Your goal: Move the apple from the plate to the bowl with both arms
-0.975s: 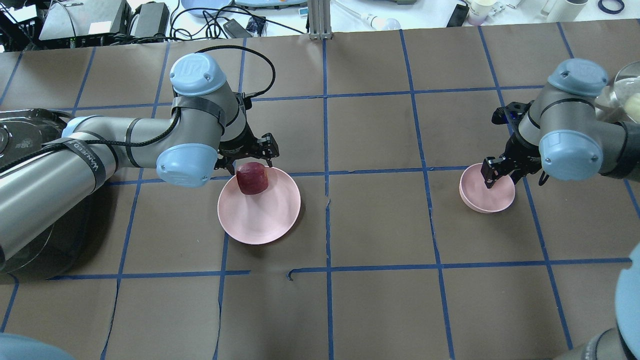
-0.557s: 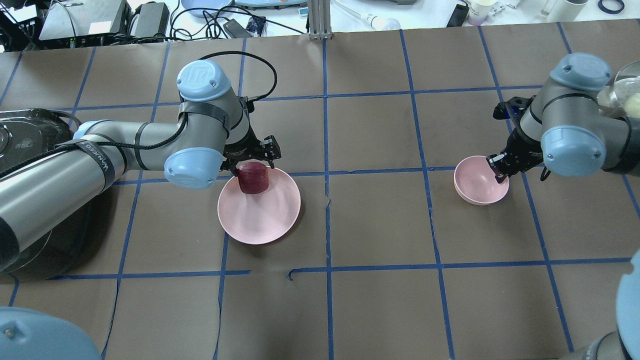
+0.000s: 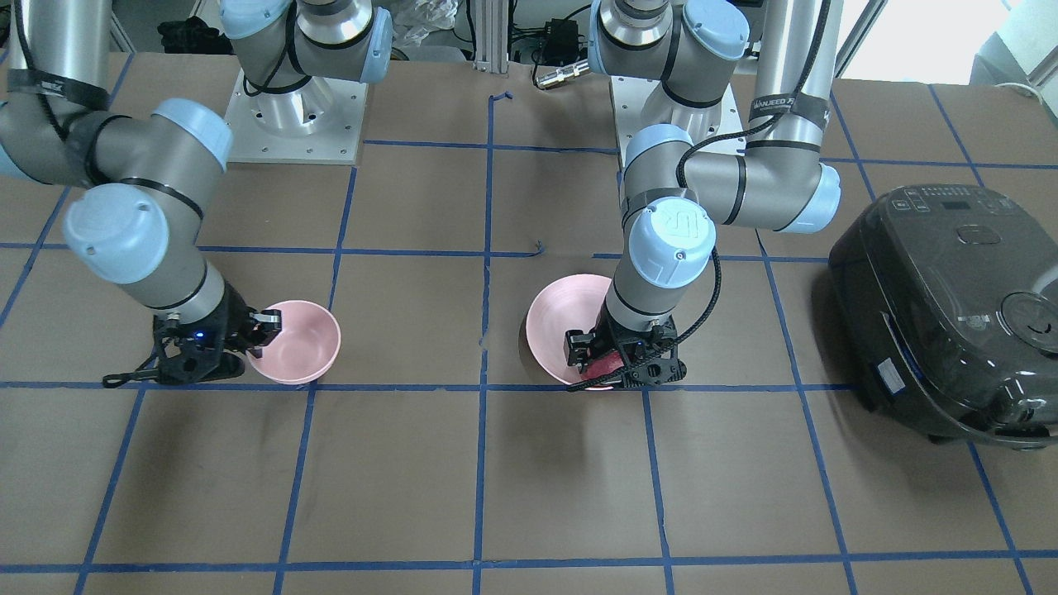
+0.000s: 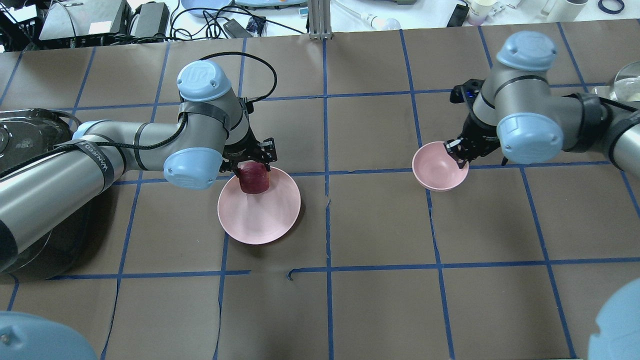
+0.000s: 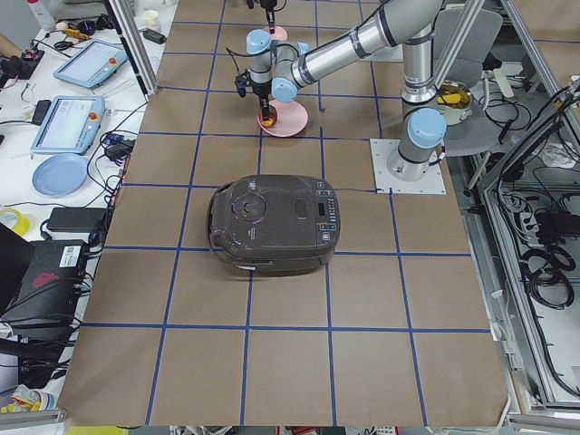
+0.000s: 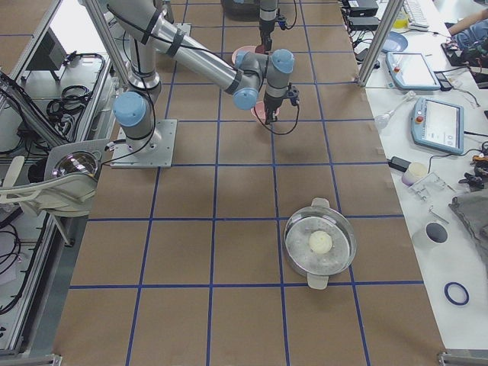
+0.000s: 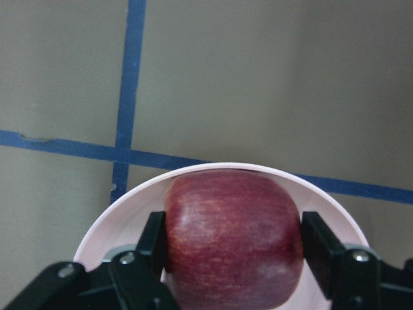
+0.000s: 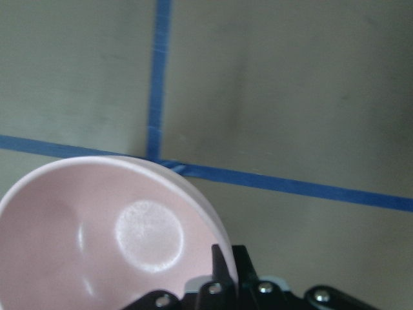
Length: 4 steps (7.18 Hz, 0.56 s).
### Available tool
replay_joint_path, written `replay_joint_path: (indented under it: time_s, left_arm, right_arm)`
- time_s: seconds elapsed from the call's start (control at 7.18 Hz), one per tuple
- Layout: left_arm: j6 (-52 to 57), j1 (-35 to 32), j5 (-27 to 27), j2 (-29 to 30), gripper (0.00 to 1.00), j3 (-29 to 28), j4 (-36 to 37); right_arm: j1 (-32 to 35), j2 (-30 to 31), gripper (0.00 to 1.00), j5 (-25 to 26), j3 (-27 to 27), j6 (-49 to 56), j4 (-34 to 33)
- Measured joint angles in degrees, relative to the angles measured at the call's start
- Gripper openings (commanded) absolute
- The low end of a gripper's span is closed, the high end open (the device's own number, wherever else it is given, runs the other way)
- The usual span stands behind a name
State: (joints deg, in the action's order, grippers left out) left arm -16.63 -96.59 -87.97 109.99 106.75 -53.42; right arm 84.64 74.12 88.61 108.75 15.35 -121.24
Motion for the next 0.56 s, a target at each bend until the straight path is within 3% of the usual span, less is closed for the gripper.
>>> replay_joint_path:
  time_s: [0.28, 0.56]
  left_arm:
    - [0.1, -0.2, 0.3, -2.7, 0.26, -1.9, -3.9]
    - [1.0, 0.5, 0.3, -5.4, 0.26, -6.3, -11.6]
  right_arm:
    - [4.1, -0.2, 0.0, -6.8, 0.9, -2.9, -2.2]
    - [4.7, -0.4, 0.02, -12.1, 5.4, -2.9, -7.4]
